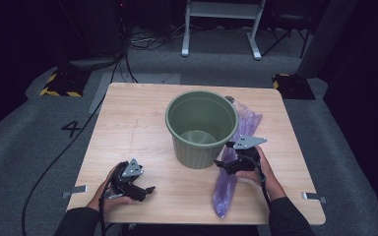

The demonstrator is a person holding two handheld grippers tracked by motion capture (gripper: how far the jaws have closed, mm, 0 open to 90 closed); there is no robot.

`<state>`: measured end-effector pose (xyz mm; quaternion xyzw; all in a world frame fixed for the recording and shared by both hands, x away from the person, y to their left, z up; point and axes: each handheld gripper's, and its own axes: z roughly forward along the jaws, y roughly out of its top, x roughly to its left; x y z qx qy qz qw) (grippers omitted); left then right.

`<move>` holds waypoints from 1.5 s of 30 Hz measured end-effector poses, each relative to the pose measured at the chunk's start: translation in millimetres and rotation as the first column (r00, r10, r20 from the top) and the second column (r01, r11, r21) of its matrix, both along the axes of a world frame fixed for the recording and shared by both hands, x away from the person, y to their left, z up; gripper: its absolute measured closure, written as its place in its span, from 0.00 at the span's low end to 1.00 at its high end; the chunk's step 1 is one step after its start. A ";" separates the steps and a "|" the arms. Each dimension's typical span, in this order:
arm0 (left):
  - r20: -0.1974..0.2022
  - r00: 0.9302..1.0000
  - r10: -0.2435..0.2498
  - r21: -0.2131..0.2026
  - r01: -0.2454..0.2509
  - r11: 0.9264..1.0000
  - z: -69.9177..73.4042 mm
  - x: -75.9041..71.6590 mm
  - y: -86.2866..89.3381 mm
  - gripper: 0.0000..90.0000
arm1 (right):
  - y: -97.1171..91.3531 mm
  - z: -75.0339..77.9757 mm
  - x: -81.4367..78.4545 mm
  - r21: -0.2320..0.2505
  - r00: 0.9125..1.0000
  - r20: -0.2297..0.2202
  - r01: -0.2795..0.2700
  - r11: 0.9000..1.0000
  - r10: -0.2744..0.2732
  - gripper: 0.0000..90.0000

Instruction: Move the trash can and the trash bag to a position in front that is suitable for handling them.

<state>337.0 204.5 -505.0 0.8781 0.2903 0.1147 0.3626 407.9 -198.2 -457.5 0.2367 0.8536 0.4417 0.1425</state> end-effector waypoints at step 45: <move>-0.001 1.000 0.001 -0.001 -0.001 1.000 0.0 -0.1 -0.1 0.09 | -5.6 -36.9 -88.4 -0.090 0.977 -0.019 -0.214 0.973 0.213 0.57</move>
